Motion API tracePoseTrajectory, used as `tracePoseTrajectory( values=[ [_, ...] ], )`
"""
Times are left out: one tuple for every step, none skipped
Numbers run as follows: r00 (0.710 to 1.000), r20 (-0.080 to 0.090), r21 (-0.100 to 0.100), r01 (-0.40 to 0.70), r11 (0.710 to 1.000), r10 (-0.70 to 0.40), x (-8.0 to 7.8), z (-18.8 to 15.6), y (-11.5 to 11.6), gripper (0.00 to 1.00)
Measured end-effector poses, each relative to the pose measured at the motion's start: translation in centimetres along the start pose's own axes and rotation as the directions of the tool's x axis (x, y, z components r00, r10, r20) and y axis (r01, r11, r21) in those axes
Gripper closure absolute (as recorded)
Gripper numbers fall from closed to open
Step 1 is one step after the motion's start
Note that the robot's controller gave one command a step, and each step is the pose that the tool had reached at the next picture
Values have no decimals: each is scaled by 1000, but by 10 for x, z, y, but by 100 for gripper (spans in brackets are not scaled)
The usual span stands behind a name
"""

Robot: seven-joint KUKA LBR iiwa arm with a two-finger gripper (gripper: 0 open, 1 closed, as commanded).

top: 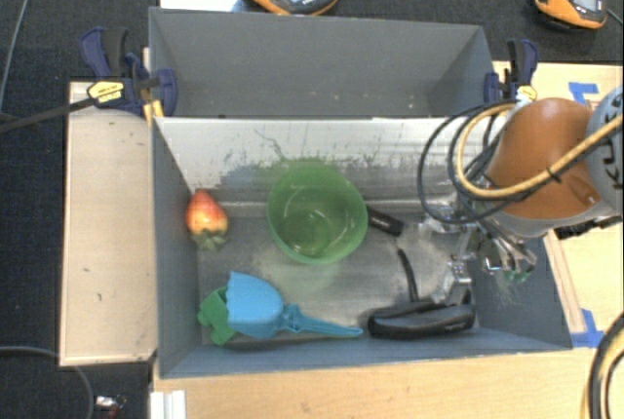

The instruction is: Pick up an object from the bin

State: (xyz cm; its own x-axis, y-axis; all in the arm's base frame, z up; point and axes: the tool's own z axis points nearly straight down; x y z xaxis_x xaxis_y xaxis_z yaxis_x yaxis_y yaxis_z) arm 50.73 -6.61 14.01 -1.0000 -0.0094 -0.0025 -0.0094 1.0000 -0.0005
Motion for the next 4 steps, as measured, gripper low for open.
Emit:
tracePoseTrajectory(
  values=[
    [1000, 0, 0, 1, 1000, -1, 0, 0, 0, 0],
    [896, 2, -1, 445, 896, -445, 28, 55, 17, 0],
    [1000, 8, 1, 8, 1000, -8, 22, 42, 25, 100],
    [1000, 8, 1, 9, 1000, -9, 22, 42, 25, 100]
  ],
)
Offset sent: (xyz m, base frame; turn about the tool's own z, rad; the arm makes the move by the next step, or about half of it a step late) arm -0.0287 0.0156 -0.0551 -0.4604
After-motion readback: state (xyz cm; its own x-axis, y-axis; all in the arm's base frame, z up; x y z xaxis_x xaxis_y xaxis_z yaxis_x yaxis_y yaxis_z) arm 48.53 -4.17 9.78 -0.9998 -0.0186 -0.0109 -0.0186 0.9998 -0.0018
